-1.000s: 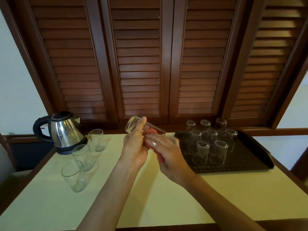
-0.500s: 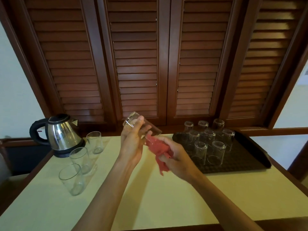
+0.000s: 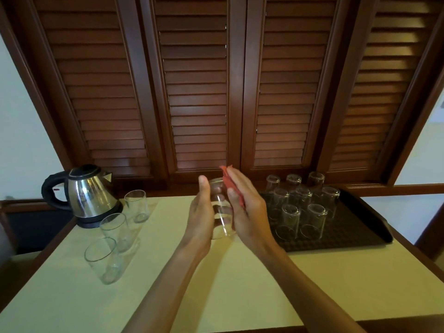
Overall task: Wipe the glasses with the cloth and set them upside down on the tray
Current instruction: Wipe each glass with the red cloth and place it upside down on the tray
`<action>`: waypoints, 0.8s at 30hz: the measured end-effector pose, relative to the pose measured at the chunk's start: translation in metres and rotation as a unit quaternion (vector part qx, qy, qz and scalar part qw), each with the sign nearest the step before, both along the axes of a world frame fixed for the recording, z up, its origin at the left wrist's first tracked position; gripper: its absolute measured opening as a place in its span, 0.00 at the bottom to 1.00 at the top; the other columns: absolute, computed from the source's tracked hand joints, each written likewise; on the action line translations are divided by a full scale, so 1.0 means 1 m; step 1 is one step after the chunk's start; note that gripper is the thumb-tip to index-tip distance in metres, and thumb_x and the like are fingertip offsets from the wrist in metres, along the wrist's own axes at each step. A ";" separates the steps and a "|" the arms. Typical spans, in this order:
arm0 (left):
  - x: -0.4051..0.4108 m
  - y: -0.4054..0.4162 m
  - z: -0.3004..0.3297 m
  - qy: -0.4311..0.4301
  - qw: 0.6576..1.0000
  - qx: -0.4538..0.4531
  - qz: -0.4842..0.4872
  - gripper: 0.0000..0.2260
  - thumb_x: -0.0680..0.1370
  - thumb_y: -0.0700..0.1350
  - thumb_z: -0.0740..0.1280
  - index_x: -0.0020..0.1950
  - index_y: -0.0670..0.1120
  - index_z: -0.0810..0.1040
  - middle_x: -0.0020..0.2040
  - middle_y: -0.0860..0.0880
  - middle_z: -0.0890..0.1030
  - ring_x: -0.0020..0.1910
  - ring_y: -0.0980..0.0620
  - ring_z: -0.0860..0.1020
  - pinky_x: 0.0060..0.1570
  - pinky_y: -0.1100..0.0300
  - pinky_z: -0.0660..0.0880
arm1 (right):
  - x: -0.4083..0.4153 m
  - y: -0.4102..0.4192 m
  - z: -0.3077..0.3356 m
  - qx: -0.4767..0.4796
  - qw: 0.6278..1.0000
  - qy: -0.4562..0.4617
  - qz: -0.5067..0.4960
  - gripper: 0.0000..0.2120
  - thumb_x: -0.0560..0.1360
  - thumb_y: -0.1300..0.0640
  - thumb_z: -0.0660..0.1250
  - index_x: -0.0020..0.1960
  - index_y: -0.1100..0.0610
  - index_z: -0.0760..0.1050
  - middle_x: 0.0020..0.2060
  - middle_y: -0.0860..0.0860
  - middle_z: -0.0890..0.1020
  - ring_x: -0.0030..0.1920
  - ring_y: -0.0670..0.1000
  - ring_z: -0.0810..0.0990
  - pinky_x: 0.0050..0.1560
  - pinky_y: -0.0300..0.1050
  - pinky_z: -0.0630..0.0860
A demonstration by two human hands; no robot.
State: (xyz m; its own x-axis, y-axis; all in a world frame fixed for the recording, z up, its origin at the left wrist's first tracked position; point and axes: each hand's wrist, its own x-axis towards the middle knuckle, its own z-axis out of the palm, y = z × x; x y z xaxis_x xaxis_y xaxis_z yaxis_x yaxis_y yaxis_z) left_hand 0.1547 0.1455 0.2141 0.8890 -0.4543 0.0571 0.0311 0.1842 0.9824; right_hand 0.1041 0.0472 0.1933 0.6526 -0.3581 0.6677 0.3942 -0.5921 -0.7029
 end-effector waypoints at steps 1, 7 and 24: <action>-0.001 0.000 0.000 -0.006 1.000 -0.001 0.005 0.30 0.80 0.69 0.51 0.60 0.52 0.84 0.50 0.50 0.89 0.51 0.51 0.87 0.49 0.52 0.84 | 0.000 0.000 0.001 -0.001 1.000 -0.003 0.004 0.22 0.85 0.52 0.55 0.77 0.56 0.66 0.76 0.51 0.69 0.75 0.45 0.67 0.74 0.46 0.68; 0.017 0.004 0.004 0.002 0.999 -0.013 0.046 0.29 0.83 0.67 0.52 0.58 0.49 0.84 0.50 0.48 0.89 0.52 0.50 0.87 0.53 0.49 0.83 | -0.010 0.006 -0.015 -0.048 0.998 -0.003 0.036 0.19 0.85 0.57 0.57 0.76 0.54 0.68 0.75 0.48 0.69 0.75 0.42 0.67 0.73 0.41 0.68; -0.014 -0.093 -0.008 0.183 0.982 -0.034 -0.044 0.06 0.83 0.50 0.67 0.57 0.49 0.78 0.54 0.46 0.76 0.53 0.46 0.78 0.52 0.50 0.76 | -0.113 -0.159 -0.083 0.027 0.977 0.129 -0.168 0.15 0.81 0.57 0.66 0.56 0.36 0.73 0.50 0.41 0.80 0.47 0.45 0.82 0.44 0.40 0.82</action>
State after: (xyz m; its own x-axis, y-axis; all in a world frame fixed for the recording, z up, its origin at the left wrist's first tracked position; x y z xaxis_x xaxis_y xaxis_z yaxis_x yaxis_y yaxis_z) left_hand 0.1410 0.0520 0.2057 0.8132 -0.5365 -0.2256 0.3976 0.2290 0.8885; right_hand -0.0090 -0.1117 0.1100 0.6361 -0.6116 0.4704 -0.0109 -0.6167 -0.7871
